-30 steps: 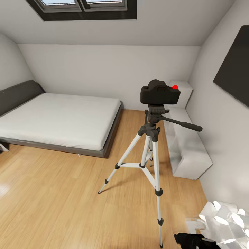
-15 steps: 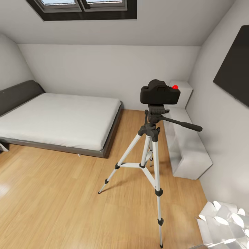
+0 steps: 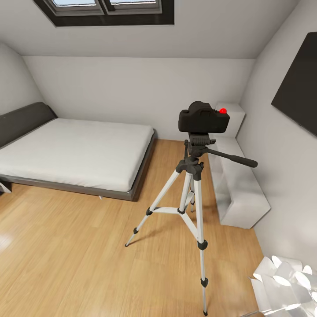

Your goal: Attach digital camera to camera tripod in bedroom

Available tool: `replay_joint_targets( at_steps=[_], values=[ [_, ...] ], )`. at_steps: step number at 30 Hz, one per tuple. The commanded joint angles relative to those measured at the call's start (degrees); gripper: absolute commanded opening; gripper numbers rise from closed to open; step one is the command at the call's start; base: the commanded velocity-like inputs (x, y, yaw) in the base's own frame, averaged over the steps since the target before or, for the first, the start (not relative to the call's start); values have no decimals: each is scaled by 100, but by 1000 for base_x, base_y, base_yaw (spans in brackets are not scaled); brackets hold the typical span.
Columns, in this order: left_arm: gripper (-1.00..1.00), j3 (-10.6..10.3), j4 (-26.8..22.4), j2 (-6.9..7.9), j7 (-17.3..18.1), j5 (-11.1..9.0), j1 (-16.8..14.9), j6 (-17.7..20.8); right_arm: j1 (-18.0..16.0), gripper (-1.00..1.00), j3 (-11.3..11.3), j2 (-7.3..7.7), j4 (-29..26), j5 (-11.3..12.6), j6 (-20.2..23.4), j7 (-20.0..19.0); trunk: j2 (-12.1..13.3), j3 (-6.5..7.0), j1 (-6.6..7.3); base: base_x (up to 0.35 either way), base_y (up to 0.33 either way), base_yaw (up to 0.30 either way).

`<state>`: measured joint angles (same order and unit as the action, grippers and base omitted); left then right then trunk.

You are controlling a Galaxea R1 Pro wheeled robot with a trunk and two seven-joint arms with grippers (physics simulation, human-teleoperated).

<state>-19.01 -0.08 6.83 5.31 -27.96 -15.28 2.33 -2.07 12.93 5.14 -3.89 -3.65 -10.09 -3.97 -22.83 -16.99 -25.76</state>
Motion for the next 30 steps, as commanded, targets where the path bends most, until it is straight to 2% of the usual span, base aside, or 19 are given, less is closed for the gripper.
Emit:
replay_joint_targets(
  at_steps=[1,12,30],
  values=[
    [100,-41,-1,2,21,-61,4,12,-4,100,50,0,29,-36,-34,-23,-9,-9,-3,0,0,0],
    [100,-48,-6,-16,23,-47,29,-352,-4,100,57,-62,117,-29,-90,-11,-9,-8,-3,0,0,0],
    [100,-70,-109,-66,31,23,30,-443,-4,100,60,-107,125,-15,-142,1,-9,122,-3,0,0,0]
  ],
)
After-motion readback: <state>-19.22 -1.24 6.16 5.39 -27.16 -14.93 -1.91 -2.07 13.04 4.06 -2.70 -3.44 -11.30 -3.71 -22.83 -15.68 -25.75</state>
